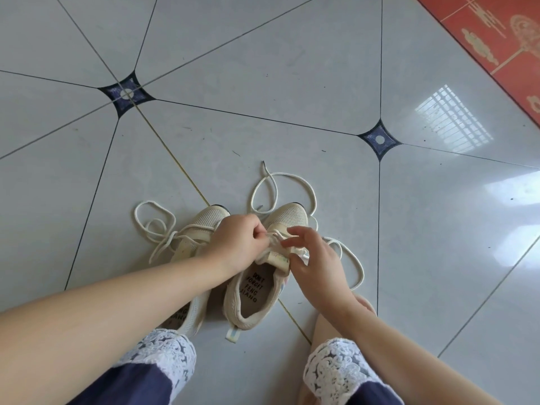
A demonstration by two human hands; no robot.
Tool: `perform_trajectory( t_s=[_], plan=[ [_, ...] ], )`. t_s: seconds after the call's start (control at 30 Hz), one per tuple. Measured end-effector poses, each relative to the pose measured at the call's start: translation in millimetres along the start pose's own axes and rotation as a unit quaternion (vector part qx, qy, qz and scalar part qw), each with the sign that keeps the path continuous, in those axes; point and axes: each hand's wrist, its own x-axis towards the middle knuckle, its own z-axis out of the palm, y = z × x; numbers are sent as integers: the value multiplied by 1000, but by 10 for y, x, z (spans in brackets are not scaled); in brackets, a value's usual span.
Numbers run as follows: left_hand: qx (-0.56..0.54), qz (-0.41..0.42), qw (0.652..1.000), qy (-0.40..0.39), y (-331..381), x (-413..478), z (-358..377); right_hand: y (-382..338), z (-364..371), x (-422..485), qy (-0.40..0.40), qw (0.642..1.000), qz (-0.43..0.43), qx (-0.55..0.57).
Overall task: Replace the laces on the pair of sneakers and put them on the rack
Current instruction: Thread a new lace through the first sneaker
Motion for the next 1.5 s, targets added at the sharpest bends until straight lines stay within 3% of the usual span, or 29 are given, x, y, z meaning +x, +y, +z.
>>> perform_trajectory(
  t_s=[0.27, 0.5, 0.63, 0.77, 0.9, 1.0, 1.07, 1.17, 1.3, 1.5],
  plan=[
    [-7, -10, 999, 37, -75, -33, 1, 60, -246, 845, 28, 994, 35, -104],
    [-31, -21, 999, 24, -19, 16, -27, -82, -41, 1621, -68, 979, 44, -188],
    [-39, -23, 999, 13, 11, 29, -56, -200, 208, 1770, -28, 984, 71, -163],
    [-48, -23, 999, -1, 15, 63, -93, -247, 287, 1848, -18, 974, 61, -217],
    [-73, -45, 996, -16, -8, 62, -113, -321, 153, 1857, -6, 993, 41, -109],
    [-89, -62, 994, -19, -25, 75, -105, -464, -152, 1760, 16, 990, 42, 130],
    [-105, -71, 992, -17, -35, 69, -85, -512, -419, 1576, 11, 974, 13, 224],
    [-107, -68, 992, -2, -57, 60, -49, -435, -594, 1116, -23, 984, -15, 175],
    [-131, -73, 988, 25, -92, 58, -8, -198, -303, 485, -33, 997, 39, 61],
    [-104, -98, 990, 23, -92, 41, 40, -54, -93, 257, -10, 993, 91, 76]
  ],
)
